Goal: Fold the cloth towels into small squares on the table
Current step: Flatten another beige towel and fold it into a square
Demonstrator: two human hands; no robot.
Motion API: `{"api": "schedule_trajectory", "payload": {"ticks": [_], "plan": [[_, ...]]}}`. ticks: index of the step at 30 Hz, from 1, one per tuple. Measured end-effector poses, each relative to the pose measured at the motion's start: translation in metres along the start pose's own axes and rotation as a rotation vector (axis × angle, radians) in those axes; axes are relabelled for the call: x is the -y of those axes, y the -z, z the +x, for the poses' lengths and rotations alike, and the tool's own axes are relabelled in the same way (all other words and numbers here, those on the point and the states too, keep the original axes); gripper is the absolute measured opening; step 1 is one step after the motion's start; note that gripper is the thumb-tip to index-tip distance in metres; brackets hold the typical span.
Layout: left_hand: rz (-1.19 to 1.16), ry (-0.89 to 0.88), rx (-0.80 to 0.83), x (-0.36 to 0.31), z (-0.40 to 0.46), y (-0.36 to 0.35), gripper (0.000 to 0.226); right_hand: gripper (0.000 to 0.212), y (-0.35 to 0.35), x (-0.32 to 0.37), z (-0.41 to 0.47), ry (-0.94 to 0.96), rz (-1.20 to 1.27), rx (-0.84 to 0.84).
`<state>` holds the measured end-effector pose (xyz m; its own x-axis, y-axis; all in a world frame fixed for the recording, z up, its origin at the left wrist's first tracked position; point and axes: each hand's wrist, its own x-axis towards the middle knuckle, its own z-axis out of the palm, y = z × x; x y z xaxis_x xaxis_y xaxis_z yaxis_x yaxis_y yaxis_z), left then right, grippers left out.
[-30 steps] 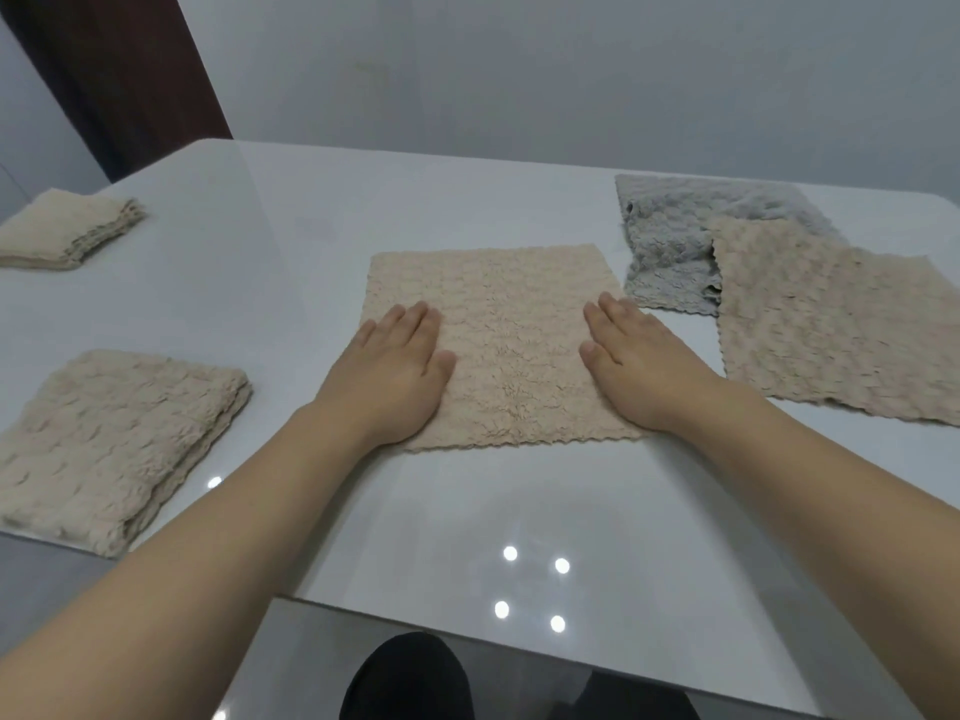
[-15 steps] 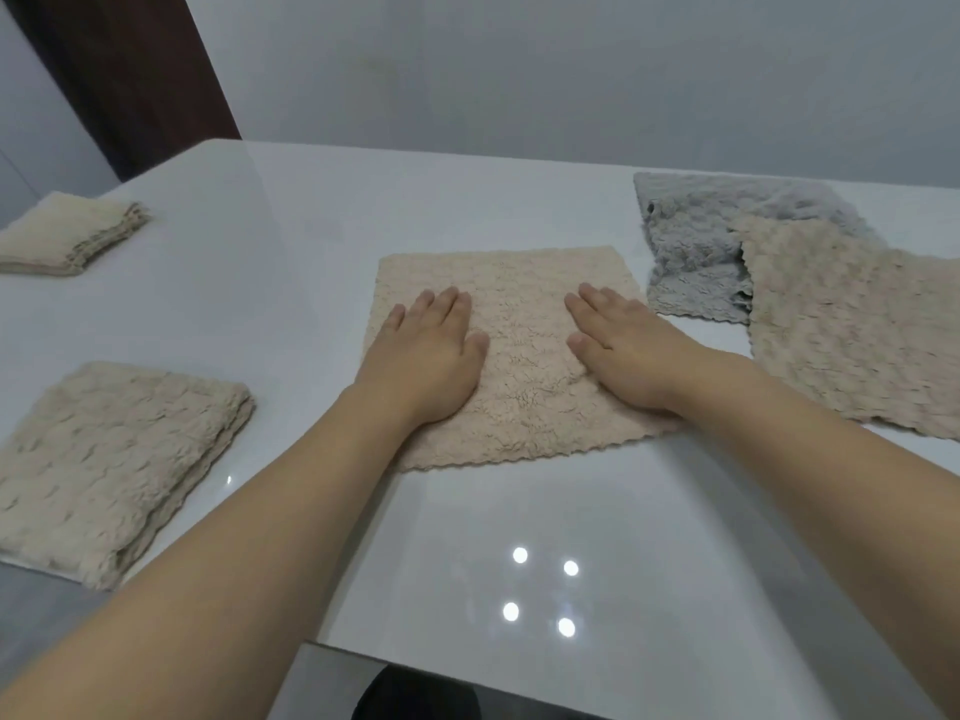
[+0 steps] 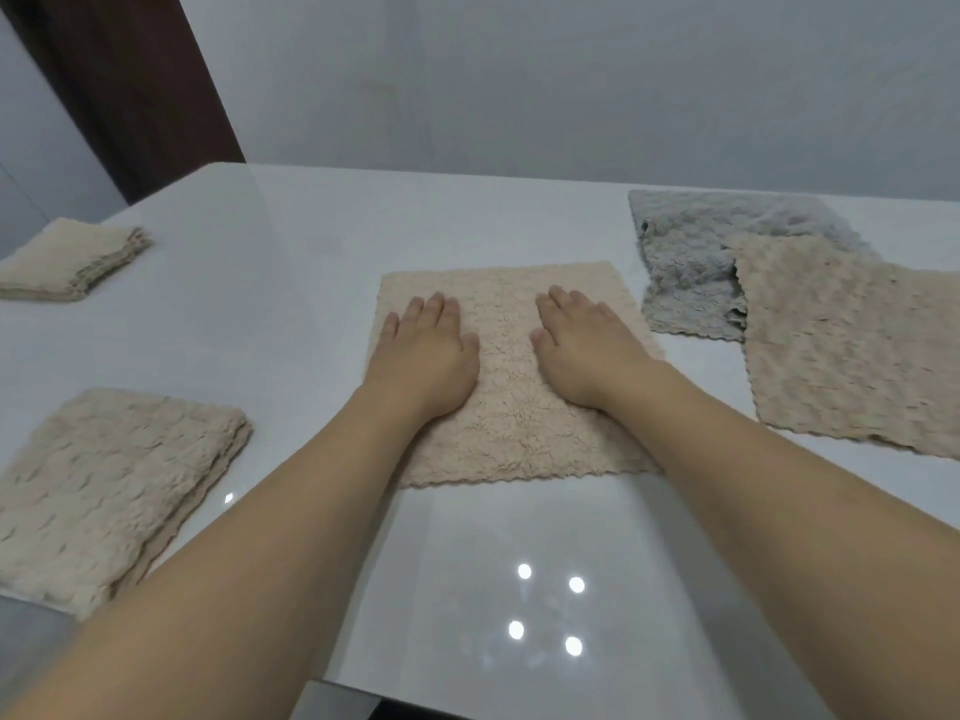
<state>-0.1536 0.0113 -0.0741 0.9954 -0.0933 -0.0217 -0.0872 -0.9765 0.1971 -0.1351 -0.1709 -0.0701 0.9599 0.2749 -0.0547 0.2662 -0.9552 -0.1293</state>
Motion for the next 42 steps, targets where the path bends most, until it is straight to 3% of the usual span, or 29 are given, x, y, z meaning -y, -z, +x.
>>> {"api": "schedule_trajectory", "payload": {"ticks": [3, 7, 12, 16, 24, 29, 33, 38, 42], "plan": [[0.024, -0.027, 0.013, 0.022, -0.001, 0.000, 0.061, 0.058, -0.001, -0.016, -0.006, -0.034, -0.011, -0.010], [0.096, 0.119, 0.015, 0.055, -0.003, 0.007, 0.064, 0.059, 0.006, -0.038, -0.014, -0.160, -0.105, 0.022], [0.026, 0.037, -0.073, 0.012, 0.018, 0.017, 0.060, 0.056, 0.018, -0.023, 0.015, -0.052, -0.023, -0.058], [0.002, -0.017, -0.005, -0.005, 0.033, 0.002, 0.060, 0.054, 0.003, -0.014, 0.034, -0.011, 0.009, 0.017], [0.033, 0.195, 0.010, 0.056, 0.038, 0.006, 0.063, 0.058, 0.015, -0.056, 0.032, -0.187, -0.068, 0.080], [-0.044, 0.110, -0.067, 0.038, 0.061, 0.014, 0.058, 0.058, 0.028, -0.047, 0.057, -0.097, -0.078, -0.063], [-0.094, 0.091, -0.083, 0.028, 0.080, 0.011, 0.044, 0.054, 0.015, -0.043, 0.071, -0.054, -0.055, -0.050], [-0.084, 0.109, -0.223, 0.034, 0.087, 0.003, 0.041, 0.044, 0.012, -0.043, 0.076, -0.071, -0.030, -0.242], [-0.101, 0.098, -0.219, 0.029, 0.092, 0.009, 0.043, 0.035, 0.024, -0.040, 0.085, -0.105, -0.011, -0.178]]}}
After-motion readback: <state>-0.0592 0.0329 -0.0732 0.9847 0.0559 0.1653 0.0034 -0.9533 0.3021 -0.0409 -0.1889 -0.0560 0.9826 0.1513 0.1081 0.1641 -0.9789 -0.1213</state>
